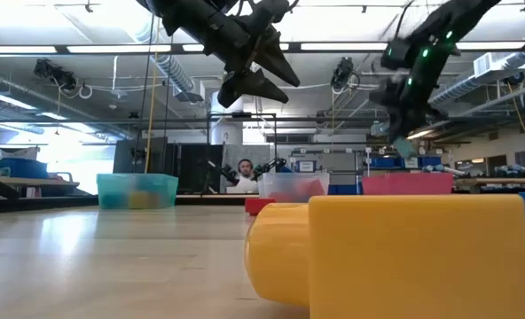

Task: Sort blocks by size
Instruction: Put the light blue block into the red bin, then put the blue 1 stud game piece into the blue bin

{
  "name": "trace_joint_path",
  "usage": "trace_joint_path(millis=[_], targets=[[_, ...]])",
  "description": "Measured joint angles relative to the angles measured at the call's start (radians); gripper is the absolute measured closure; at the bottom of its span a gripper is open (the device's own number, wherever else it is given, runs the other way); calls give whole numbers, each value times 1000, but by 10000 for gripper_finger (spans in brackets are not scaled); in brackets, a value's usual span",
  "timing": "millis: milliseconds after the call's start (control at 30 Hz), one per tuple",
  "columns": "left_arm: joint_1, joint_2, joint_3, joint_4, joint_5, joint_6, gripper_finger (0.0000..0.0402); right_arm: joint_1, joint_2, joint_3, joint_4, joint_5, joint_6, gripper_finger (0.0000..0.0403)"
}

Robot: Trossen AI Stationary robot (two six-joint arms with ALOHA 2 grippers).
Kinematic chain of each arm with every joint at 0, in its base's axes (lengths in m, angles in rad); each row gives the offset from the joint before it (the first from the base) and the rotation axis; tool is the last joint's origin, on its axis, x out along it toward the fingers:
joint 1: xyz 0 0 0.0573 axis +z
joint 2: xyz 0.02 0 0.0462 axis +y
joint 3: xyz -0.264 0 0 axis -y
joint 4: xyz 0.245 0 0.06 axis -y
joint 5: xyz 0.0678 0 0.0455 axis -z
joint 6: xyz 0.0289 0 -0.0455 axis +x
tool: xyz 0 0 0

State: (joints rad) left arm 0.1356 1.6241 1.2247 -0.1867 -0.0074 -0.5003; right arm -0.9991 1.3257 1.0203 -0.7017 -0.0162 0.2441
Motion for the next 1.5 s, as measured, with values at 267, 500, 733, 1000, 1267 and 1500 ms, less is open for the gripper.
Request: trace_joint_path(millis=[267,500,733,1000,1267,1500], targets=[[-1,0,0,-39,0,-33,227,-6,202,-2,-11,0,-19,312],[-26,-1,0,-48,-50,-47,227,-6,204,-2,-17,-1,-19,204],[-26,-1,0,-48,-74,-31,227,21,41,6,-247,-2,24,160],[-26,-1,0,-43,-79,-27,227,217,-87,-10,-584,77,125,160],[-30,-1,0,-44,-79,-28,227,308,-124,-202,-584,17,232,152],[-47,-1,0,-44,-81,-29,227,337,-118,-362,-457,-36,250,129]])
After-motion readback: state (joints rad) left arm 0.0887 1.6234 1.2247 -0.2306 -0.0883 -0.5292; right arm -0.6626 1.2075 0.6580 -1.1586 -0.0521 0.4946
